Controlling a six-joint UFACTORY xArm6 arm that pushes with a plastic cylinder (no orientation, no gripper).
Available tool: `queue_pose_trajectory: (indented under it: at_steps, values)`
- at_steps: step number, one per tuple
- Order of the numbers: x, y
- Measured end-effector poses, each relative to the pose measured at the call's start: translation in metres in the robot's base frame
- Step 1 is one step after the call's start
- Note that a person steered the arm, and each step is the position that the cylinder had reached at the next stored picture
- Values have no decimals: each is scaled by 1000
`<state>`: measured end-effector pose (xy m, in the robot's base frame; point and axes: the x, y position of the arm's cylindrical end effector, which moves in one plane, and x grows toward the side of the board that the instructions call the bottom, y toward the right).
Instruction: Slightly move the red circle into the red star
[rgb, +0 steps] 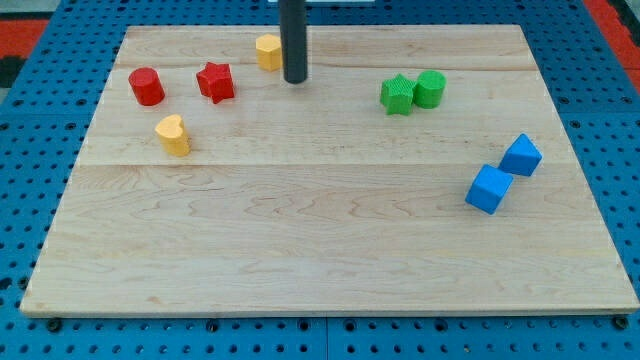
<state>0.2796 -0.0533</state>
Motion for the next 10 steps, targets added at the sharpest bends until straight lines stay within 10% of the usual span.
queue_pose_trajectory:
  at_steps: [3,4,8,10]
  values:
    - [53,-122]
    - [51,-81]
    - [-79,1]
    - [-87,-78]
